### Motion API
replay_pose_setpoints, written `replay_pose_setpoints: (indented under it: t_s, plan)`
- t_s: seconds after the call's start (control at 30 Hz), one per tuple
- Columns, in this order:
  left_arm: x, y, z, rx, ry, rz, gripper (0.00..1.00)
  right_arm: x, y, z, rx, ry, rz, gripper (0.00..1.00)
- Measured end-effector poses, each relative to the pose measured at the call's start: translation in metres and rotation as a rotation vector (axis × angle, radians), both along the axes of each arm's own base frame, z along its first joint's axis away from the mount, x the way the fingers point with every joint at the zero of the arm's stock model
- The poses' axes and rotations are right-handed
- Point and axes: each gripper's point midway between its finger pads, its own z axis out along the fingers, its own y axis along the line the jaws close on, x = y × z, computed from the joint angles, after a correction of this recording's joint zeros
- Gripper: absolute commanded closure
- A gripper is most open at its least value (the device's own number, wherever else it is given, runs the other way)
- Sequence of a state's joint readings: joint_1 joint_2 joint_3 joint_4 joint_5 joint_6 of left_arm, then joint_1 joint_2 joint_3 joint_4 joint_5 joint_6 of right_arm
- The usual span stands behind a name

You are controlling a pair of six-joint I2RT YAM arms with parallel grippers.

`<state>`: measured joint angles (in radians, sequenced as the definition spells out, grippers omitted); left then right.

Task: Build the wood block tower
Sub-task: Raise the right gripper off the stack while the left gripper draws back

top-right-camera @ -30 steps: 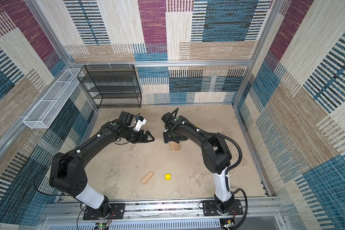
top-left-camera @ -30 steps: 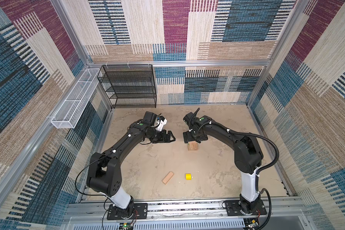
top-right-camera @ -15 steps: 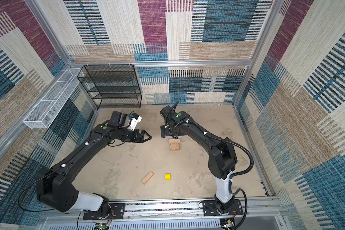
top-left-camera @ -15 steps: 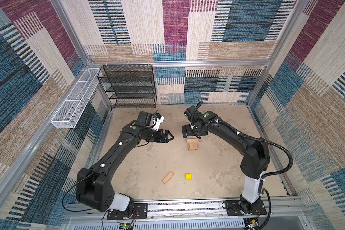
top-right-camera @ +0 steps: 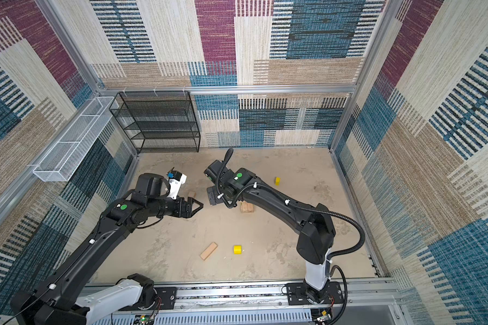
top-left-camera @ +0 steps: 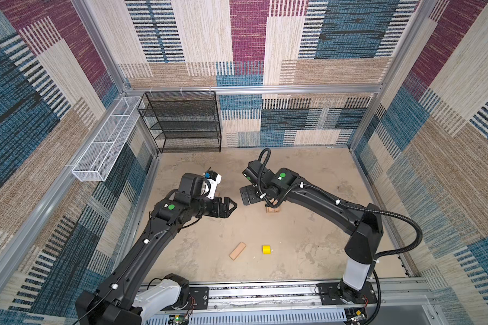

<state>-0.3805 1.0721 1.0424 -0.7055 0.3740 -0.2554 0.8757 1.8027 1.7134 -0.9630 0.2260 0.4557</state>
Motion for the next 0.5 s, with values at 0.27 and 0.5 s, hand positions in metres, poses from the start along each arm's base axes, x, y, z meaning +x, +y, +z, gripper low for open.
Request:
replay_pose_setpoints:
  t_s: [0.27, 0.5]
  plan:
    - [-0.015, 0.017, -0.016, 0.048, -0.007, 0.043, 0.08, -0.009, 0.017, 0.010, 0.055, -0.005, 0.054, 0.00]
    - [-0.028, 0.026, -0.012, 0.053, -0.061, 0.051, 0.08, -0.013, 0.025, 0.014, 0.072, 0.004, 0.056, 0.00]
